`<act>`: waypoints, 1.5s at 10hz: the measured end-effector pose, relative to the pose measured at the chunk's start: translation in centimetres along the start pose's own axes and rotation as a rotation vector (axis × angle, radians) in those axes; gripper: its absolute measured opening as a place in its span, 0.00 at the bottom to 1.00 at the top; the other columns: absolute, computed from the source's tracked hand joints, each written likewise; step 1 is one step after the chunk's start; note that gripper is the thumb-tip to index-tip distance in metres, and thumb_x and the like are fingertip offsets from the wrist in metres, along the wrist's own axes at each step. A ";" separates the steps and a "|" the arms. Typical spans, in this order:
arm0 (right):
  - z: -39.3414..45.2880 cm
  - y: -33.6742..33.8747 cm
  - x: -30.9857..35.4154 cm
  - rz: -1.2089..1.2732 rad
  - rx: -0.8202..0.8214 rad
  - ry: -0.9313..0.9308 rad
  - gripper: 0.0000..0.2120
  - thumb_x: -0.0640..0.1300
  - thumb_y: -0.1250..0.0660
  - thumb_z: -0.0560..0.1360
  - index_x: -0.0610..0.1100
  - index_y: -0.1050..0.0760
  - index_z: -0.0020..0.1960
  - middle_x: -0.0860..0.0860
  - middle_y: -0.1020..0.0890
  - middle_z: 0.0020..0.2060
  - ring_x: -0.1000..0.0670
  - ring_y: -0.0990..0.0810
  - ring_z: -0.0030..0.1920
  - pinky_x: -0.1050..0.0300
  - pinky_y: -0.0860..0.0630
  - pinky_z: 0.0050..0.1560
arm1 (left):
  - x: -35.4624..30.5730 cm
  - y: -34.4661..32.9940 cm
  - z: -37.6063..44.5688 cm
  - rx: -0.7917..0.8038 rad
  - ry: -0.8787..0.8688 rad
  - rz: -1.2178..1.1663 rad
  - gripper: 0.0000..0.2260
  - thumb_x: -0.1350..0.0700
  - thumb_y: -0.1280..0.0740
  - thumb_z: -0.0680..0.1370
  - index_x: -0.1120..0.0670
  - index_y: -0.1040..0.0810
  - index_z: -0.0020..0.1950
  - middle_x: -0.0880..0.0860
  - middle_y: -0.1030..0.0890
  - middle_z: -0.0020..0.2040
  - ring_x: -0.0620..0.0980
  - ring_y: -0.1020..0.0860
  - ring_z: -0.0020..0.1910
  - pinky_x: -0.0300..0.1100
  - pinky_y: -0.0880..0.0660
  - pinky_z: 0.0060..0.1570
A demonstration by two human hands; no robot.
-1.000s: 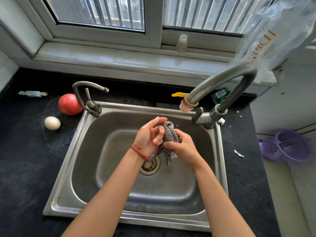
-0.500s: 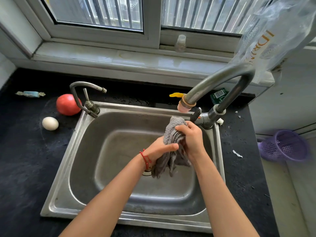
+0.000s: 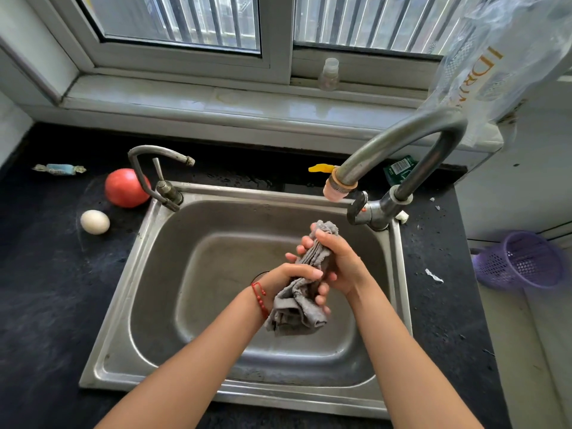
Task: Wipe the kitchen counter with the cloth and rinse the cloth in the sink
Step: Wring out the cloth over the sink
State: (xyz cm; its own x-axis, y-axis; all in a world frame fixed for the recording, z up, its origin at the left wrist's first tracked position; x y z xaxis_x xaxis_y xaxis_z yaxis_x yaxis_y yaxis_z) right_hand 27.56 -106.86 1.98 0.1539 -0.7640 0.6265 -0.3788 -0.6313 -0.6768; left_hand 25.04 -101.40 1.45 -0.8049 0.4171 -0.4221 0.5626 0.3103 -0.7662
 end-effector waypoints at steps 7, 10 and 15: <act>-0.7 6.0 -1.4 -0.392 -1.056 -0.017 0.14 0.36 0.30 0.66 0.46 0.34 0.29 0.48 0.26 0.30 0.47 0.27 0.34 0.54 0.28 0.42 | -2.5 3.3 -1.4 -1.018 -0.195 1.967 0.23 0.46 0.24 0.58 0.55 0.32 0.41 0.54 0.22 0.23 0.51 0.22 0.18 0.36 0.32 0.16; -1.5 4.7 -1.1 -0.652 -0.471 0.151 0.33 0.26 0.44 0.70 0.50 0.41 0.70 0.48 0.32 0.66 0.47 0.30 0.64 0.51 0.32 0.65 | -0.9 6.9 -2.4 -0.759 -0.132 0.358 0.08 0.54 0.35 0.74 0.57 0.26 0.39 0.52 0.19 0.28 0.48 0.22 0.26 0.34 0.29 0.25; -4.6 -4.5 3.0 -2.225 -0.019 1.312 0.04 0.36 0.37 0.68 0.43 0.30 0.42 0.47 0.25 0.28 0.47 0.29 0.27 0.56 0.32 0.22 | 0.4 1.9 -3.9 -0.088 0.192 0.461 0.13 0.49 0.27 0.64 0.55 0.29 0.33 0.48 0.29 0.22 0.44 0.33 0.17 0.30 0.38 0.19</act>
State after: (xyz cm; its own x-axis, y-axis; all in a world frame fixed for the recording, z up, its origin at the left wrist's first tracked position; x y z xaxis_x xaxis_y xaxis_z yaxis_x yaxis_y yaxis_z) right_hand 25.51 -105.65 8.72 -0.1898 0.9747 -0.1180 -0.5316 -0.0010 0.8470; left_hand 26.58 -97.33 1.69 -0.4242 0.6746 -0.6041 0.8718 0.1238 -0.4739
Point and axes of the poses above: each hand's wrist, its own z-axis towards the middle knuckle, its own y-axis out of the back of the hand, x = y × z, the point moved 8 cm from there along z, towards the middle knuckle
